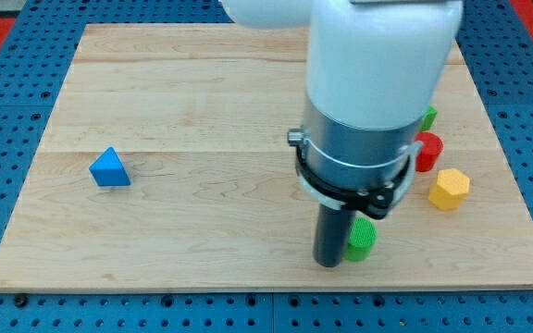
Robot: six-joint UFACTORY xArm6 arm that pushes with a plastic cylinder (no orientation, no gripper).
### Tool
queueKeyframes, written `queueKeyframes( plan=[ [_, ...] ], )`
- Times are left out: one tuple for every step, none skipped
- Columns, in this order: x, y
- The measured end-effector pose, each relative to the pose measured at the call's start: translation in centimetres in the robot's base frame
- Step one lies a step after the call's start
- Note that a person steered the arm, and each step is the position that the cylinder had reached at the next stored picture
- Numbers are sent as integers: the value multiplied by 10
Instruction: Push the green circle to the bottom of the yellow hexagon
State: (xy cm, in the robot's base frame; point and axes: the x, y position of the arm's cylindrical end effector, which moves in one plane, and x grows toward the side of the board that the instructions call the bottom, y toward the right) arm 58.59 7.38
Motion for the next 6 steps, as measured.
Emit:
queueKeyframes(
  plan=[
    [-17,36],
    [-17,5],
    [-29,4],
    [-43,5],
    [-47,55],
    [-45,104]
  ],
)
